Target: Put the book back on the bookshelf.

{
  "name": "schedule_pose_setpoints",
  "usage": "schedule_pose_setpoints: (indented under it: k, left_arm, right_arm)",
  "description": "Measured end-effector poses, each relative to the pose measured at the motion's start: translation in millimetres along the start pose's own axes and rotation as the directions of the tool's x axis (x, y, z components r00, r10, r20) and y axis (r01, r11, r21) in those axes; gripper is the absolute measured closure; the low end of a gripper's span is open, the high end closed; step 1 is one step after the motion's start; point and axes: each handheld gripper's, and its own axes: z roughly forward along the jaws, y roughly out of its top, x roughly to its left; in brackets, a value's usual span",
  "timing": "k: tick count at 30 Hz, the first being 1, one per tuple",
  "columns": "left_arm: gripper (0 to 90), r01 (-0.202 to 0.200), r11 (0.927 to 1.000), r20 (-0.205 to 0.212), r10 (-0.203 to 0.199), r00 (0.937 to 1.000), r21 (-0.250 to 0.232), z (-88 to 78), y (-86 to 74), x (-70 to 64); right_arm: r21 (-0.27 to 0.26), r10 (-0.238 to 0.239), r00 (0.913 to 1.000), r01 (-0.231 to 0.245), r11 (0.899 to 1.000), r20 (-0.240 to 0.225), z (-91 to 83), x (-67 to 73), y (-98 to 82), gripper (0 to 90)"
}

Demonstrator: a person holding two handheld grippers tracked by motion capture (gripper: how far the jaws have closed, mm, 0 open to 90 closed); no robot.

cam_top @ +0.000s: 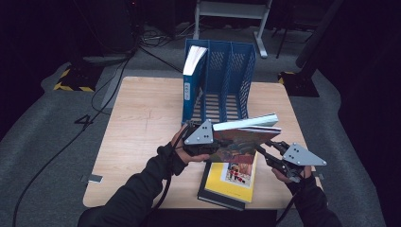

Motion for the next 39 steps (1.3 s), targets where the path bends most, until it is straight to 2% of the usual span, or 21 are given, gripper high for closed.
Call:
schedule_pose_setpoints:
  k: [1,3,6,9,11,12,13,15,16,17,20,22,24,30,32,34,39]
  left_arm:
    - [72.9,0.013,0.9999,0.000,-0.013,0.9999,0.000,0.3,-0.2,1.0]
    - [73.1,0.038,0.9993,0.000,-0.038,0.9993,-0.006,0.7,-1.2,2.1]
    - [73.5,0.063,0.9979,0.010,-0.063,0.9979,-0.015,0.5,-1.8,2.0]
    - [73.1,0.092,0.9956,-0.004,-0.092,0.9957,-0.017,1.3,-1.2,1.0]
    - [72.4,0.098,0.9950,-0.008,-0.098,0.9951,-0.017,1.5,-0.9,0.9]
    - [72.0,0.121,0.9922,-0.008,-0.121,0.9926,-0.030,1.1,0.0,1.9]
    - [71.5,0.126,0.9913,-0.006,-0.127,0.9919,-0.037,0.8,0.7,2.5]
    - [69.3,0.127,0.9911,-0.016,-0.128,0.9917,-0.039,0.6,2.8,1.7]
    - [69.3,0.127,0.9911,-0.016,-0.128,0.9917,-0.039,0.6,2.8,1.7]
    - [68.8,0.111,0.9935,-0.026,-0.112,0.9934,-0.027,1.4,5.3,0.5]
    - [68.0,0.119,0.9925,-0.022,-0.120,0.9926,-0.029,1.2,8.4,0.6]
    - [65.9,0.121,0.9921,-0.026,-0.122,0.9922,-0.031,0.6,13.7,0.4]
    - [64.5,0.112,0.9937,-0.040,-0.112,0.9929,-0.009,0.6,23.4,0.4]
    - [59.0,0.117,0.9932,-0.021,-0.117,0.9929,-0.002,-3.6,41.3,3.7]
    - [59.3,0.111,0.9937,-0.014,-0.110,0.9938,0.017,-4.6,48.5,6.0]
    - [59.4,0.128,0.9917,0.003,-0.128,0.9918,0.008,-6.3,50.8,8.6]
    - [71.3,0.108,0.9937,-0.009,-0.108,0.9941,0.030,-6.1,53.4,8.1]
  right_arm:
    - [0.001,0.006,1.0000,-0.006,1.000,0.005,0.7,-0.9,0.0,65.6]
    - [-0.021,0.025,0.9984,-0.024,0.999,0.052,-1.1,-3.2,0.4,61.6]
    - [-0.036,0.060,0.9960,-0.058,0.998,0.066,-5.0,-13.3,3.6,50.5]
    - [-0.040,0.112,0.9925,-0.110,0.993,0.049,-2.6,-22.9,6.6,42.3]
    - [-0.027,0.113,0.9934,-0.112,0.993,0.017,2.7,-25.8,7.8,40.6]
    - [-0.020,0.115,0.9933,-0.115,0.993,-0.002,6.2,-26.6,8.1,39.9]
    - [-0.019,0.118,0.9929,-0.118,0.993,-0.019,9.6,-27.0,8.3,40.3]
    - [-0.021,0.116,0.9906,-0.118,0.993,-0.072,14.9,-27.1,8.2,47.9]
    - [-0.011,0.111,0.9911,-0.113,0.994,-0.073,16.5,-25.7,8.6,48.5]
    - [-0.004,0.104,0.9919,-0.105,0.994,-0.072,17.5,-24.8,9.2,48.3]
    - [-0.002,0.114,0.9899,-0.114,0.993,-0.085,16.8,-26.8,9.6,50.4]
    - [0.000,0.115,0.9894,-0.115,0.993,-0.089,15.3,-26.7,10.0,51.2]
    - [0.000,0.116,0.9893,-0.117,0.993,-0.088,14.8,-25.8,10.6,51.6]
    - [0.004,0.106,0.9903,-0.106,0.994,-0.090,12.4,-24.9,11.7,53.1]
    - [0.004,0.104,0.9906,-0.104,0.995,-0.090,12.1,-24.9,11.9,53.1]
    - [0.003,0.105,0.9902,-0.105,0.994,-0.093,11.7,-25.2,11.7,53.4]
    - [0.000,0.101,0.9901,-0.101,0.995,-0.098,11.3,-24.7,12.1,53.1]
